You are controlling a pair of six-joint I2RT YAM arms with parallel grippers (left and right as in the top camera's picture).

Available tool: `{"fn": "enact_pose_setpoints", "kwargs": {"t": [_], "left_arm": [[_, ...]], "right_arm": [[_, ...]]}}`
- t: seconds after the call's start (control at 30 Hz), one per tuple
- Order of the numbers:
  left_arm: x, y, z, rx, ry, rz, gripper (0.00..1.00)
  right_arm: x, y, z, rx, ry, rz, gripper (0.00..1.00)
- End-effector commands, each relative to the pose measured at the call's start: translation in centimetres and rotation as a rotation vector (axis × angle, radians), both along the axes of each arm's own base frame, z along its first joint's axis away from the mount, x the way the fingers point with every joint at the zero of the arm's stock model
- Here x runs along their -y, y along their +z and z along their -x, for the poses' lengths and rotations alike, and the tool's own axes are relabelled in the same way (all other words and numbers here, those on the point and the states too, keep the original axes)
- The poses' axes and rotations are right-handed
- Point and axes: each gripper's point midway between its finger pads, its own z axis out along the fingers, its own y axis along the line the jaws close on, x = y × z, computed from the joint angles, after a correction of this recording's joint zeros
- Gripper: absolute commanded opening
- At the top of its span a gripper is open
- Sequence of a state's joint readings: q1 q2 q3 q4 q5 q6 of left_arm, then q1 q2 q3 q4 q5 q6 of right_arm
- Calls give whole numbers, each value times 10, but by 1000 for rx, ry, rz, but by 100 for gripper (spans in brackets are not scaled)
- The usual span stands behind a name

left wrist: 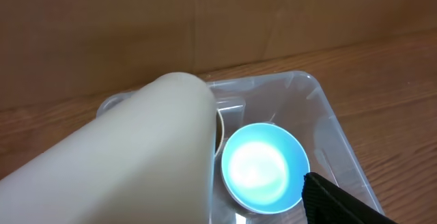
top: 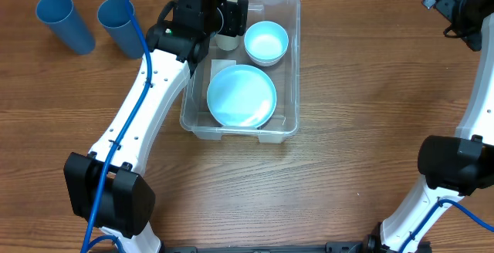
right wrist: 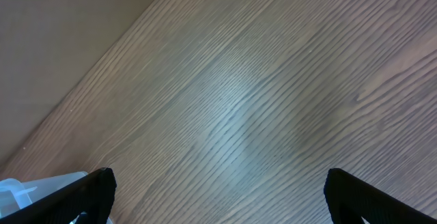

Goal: Pack container
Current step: 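Lower the cream cup into the first cream cup in the bin, then release and move the left gripper to grasp a teal cup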

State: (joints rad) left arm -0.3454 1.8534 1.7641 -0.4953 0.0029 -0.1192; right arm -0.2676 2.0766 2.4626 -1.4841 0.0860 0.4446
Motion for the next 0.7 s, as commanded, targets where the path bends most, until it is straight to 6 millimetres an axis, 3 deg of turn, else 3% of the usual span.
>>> {"fn": "enact_pose_setpoints", "kwargs": {"t": [0.0, 0.57, 0.67], "left_arm": [[1, 6, -5, 35, 1, -6, 80], [11, 74, -32, 319, 2, 91, 83], [2, 85, -34, 348, 51, 79, 83]], "right_arm": [[1, 17, 2, 43, -8, 18, 100], [1, 17, 2, 43, -8, 18, 100], [1, 17, 2, 43, -8, 18, 100]]}}
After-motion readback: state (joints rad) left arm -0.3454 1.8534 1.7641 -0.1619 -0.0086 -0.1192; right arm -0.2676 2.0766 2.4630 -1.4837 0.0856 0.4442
